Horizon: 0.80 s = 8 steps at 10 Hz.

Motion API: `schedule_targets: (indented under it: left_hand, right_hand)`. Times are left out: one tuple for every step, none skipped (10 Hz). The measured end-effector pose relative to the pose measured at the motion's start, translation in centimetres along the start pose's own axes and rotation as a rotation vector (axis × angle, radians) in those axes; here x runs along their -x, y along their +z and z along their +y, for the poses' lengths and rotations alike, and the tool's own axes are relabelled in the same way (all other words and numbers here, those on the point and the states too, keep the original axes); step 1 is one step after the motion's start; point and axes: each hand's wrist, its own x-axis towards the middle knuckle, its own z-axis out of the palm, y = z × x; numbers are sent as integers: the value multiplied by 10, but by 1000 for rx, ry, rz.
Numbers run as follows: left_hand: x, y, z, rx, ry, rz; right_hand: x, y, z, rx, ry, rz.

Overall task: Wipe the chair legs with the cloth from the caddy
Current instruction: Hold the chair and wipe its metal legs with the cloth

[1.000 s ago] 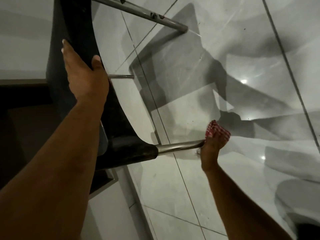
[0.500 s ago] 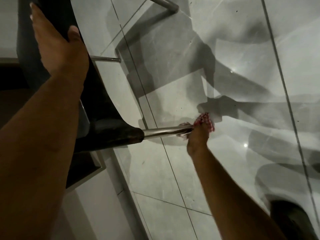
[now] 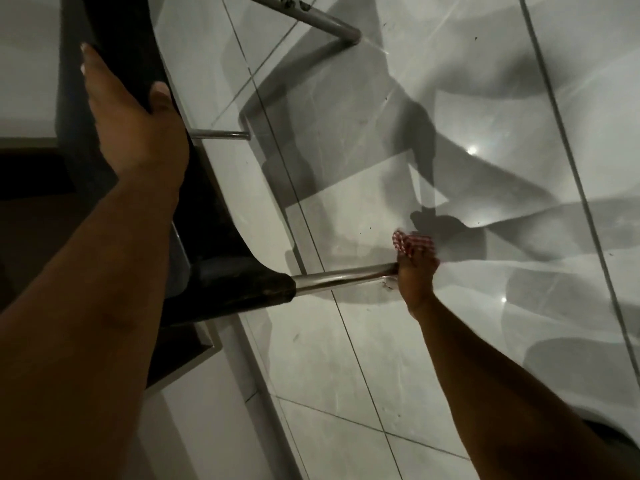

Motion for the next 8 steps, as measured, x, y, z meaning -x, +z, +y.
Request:
schedule_targets:
  left_hand:
    - [8, -6, 5, 101, -2, 39]
    - [21, -22, 26, 87, -48, 23]
    - [24, -22, 25, 106, -40, -43]
    - [22, -23, 26, 105, -31, -43]
    - [24, -22, 26, 113, -40, -52]
    - [21, -19, 21, 116, -45, -29]
    - [20, -17, 16, 118, -42, -14]
    - [15, -11, 9, 122, -37, 15]
  right_hand:
    - [3, 2, -3, -373, 200, -170]
    - [21, 2, -24, -572, 270, -122]
    - [33, 10, -23, -516, 69, -13]
    - [17, 14, -2, -107, -55, 46]
    - [-7, 12, 16, 73, 21, -110]
    - [-17, 12, 16, -115, 58, -85]
    - [-8, 6, 4, -277, 181, -9]
    - [26, 7, -22, -489, 228, 45]
